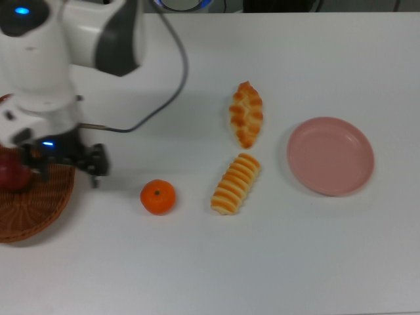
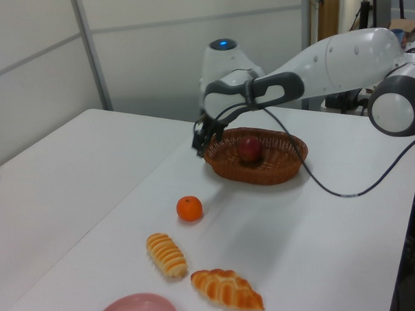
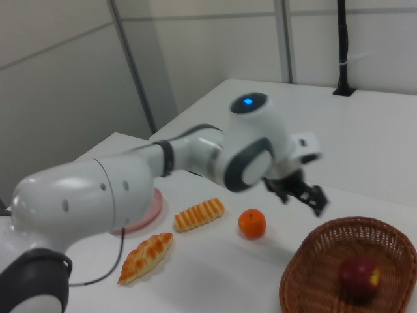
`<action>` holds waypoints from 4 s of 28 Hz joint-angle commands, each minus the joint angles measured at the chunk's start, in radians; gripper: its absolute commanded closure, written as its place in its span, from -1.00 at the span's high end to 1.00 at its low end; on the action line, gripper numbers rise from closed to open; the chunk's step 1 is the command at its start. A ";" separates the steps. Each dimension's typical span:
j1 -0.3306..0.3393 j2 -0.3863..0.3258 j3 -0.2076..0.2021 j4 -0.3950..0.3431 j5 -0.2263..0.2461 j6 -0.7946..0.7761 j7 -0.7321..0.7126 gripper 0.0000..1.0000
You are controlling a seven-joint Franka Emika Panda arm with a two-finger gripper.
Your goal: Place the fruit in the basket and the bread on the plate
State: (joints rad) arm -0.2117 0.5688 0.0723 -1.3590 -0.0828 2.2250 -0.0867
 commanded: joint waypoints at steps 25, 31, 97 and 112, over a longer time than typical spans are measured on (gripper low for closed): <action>0.235 0.086 -0.026 -0.038 -0.081 -0.074 0.004 1.00; 0.229 0.091 -0.026 -0.049 -0.136 -0.074 0.013 0.57; -0.034 -0.015 -0.055 -0.040 0.055 0.099 0.096 1.00; 0.268 -0.053 -0.057 -0.038 0.080 -0.148 0.199 1.00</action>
State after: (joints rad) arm -0.0107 0.5538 0.0318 -1.3659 -0.0201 2.1308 0.0809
